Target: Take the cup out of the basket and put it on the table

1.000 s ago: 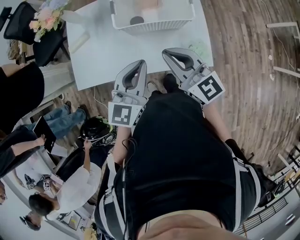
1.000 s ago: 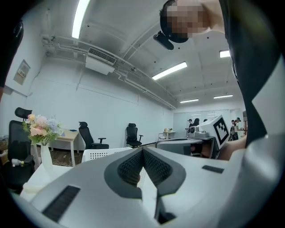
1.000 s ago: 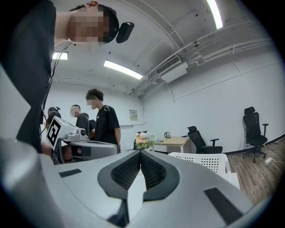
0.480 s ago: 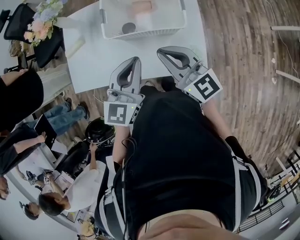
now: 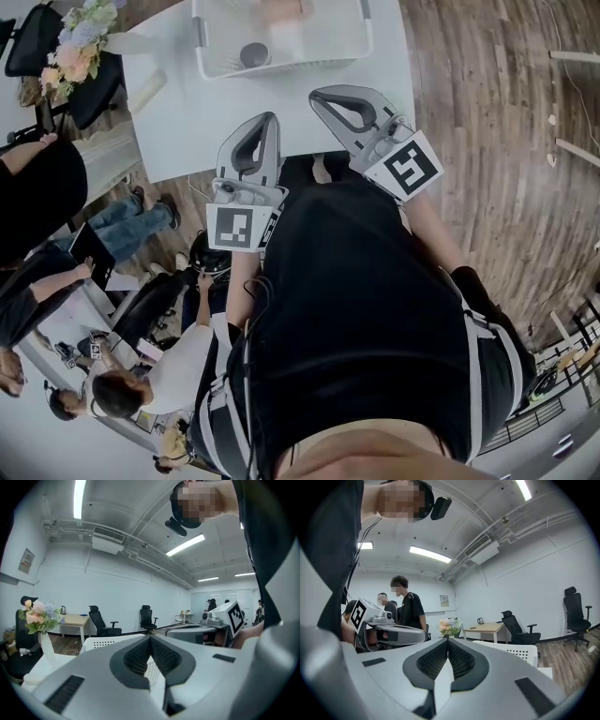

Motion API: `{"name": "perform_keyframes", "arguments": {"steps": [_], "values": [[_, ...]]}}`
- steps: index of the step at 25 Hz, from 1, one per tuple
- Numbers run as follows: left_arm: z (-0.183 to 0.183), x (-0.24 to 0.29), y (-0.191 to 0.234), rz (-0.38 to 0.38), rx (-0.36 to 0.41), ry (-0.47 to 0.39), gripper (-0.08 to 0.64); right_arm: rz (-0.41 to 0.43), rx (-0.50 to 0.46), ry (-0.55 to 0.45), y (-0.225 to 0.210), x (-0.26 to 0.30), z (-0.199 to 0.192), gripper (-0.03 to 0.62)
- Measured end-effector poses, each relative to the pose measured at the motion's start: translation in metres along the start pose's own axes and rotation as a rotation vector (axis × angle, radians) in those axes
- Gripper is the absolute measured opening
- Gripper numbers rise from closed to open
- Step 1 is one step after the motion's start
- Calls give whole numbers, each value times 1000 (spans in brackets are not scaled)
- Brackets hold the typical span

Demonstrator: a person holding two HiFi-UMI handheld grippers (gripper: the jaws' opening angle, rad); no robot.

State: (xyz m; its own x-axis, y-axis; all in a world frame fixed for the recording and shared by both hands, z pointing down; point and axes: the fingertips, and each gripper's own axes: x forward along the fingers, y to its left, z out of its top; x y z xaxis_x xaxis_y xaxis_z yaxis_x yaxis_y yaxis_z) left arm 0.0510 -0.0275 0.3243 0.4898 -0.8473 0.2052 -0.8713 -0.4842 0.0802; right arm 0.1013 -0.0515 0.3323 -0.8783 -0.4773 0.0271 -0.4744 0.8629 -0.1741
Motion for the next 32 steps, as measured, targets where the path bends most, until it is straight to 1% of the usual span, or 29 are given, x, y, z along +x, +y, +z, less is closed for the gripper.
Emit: {"name": "perform_keyframes", "arguments": {"steps": [5, 14, 21, 27, 32], "values": [[-6, 2, 12, -21, -12, 15, 20, -17, 4, 3, -1, 11, -3, 18], [-8, 7, 35, -79, -17, 11, 20, -50, -20, 75, -5, 34, -10, 18], [-15, 5, 50, -105, -40, 21, 20, -28, -74, 154, -18, 65, -14, 18], [-18, 3, 62, -117, -41, 36, 20, -4, -158, 284, -37, 98, -26, 20], [-20, 1, 73, -119, -47, 39, 20, 13, -186, 349, -53, 124, -35, 20]]}}
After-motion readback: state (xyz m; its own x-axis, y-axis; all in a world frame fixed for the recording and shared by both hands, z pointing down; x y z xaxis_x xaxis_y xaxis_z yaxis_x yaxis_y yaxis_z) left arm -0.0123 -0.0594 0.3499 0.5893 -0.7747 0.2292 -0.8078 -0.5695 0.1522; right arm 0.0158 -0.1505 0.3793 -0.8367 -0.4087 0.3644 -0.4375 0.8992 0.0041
